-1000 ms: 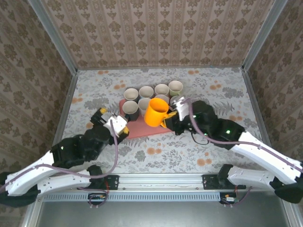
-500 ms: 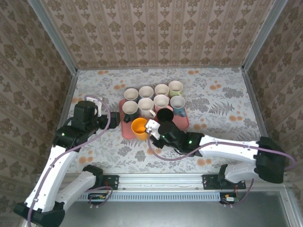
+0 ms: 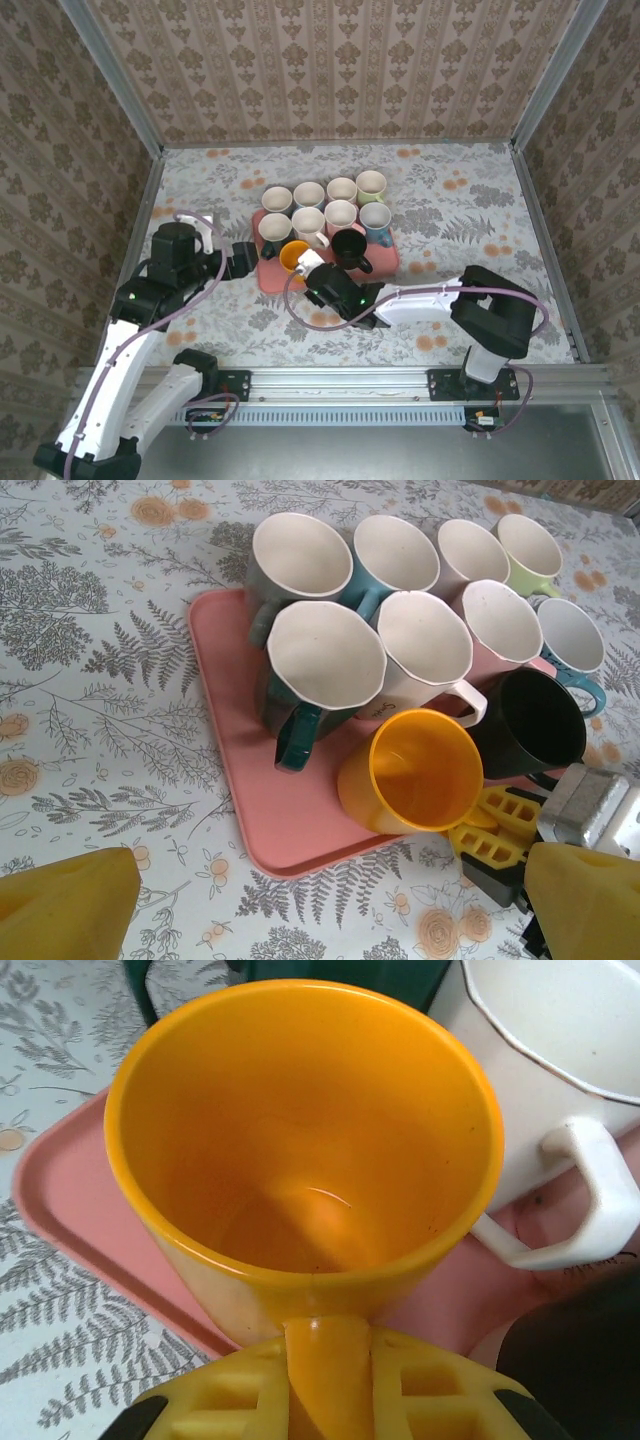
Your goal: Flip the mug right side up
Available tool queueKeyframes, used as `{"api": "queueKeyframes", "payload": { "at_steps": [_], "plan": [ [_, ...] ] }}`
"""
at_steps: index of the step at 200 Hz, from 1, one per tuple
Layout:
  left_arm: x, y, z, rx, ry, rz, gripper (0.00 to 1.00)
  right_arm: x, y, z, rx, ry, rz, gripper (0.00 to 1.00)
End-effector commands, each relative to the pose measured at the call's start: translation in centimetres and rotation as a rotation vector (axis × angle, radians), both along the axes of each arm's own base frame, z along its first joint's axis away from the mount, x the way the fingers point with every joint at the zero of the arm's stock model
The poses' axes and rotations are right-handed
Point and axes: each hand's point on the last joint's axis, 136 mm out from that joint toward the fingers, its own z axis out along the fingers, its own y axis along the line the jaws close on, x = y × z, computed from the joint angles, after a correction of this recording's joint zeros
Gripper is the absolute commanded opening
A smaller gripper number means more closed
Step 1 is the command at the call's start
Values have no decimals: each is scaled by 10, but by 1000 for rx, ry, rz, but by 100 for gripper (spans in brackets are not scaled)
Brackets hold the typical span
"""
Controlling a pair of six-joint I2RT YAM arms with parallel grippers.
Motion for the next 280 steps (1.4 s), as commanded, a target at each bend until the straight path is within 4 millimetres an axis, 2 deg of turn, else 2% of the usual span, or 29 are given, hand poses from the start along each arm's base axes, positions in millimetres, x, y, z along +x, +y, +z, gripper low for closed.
{"api": "queueKeyframes", "payload": {
  "at_steps": [1,18,34,64,99,107,131,145,152,153,156,171,174,177,186,194,206,221,234,242,250,257,270,280],
  "plan": [
    [-2,2,1,-19,-1,13,100,24,7,41,161,-89,-135,0],
    [-3,3,-1,-18,-2,15,100,24,9,33,149,-75,-137,0],
    [-3,3,-2,-18,2,21,100,23,11,26,131,-58,-122,11],
    [-4,3,-2,-29,1,24,100,20,14,19,118,-35,-102,21],
    [-6,7,-2,-24,-1,39,100,15,14,22,129,-11,-80,55],
    [-6,8,-1,-20,-3,43,100,13,13,29,138,-16,-78,63],
    [-6,13,2,15,-25,44,100,12,3,49,147,-32,-98,68],
    [-6,8,10,17,-56,8,100,9,-4,67,174,-36,-106,77],
    [-4,5,14,17,-78,-19,100,4,-4,78,198,-31,-85,90],
    [-4,4,14,16,-82,-23,100,3,-4,80,205,-27,-76,97],
    [-4,2,15,16,-89,-39,100,1,-3,84,216,-23,-65,99],
    [6,-3,18,27,-101,-57,100,-14,0,116,292,-4,36,100],
    [9,-3,18,35,-97,-51,100,-16,1,117,295,5,54,100],
    [12,-2,16,46,-90,-43,100,-20,-1,134,328,-7,75,100],
    [23,-2,13,66,-76,-32,100,-25,-6,156,380,1,112,100],
    [33,-4,12,78,-80,-29,100,-23,-16,175,431,23,104,100],
    [50,-5,9,115,-108,-22,100,-10,-45,199,497,18,-1,100],
    [72,-4,9,187,-191,-28,100,4,-88,222,516,-78,-167,100],
    [93,5,7,287,-289,1,100,8,-109,234,460,-207,-162,100],
    [104,13,4,344,-349,30,100,10,-124,239,412,-276,-158,100],
    [113,29,-1,374,-378,126,100,15,-143,240,371,-321,-199,100],
    [119,41,-3,377,-412,186,100,22,-165,238,322,-350,-257,100],
    [124,48,-8,373,-490,171,100,37,-211,229,240,-398,-407,100],
    [129,68,-17,368,-488,248,100,46,-245,219,207,-413,-516,100]
  ]
}}
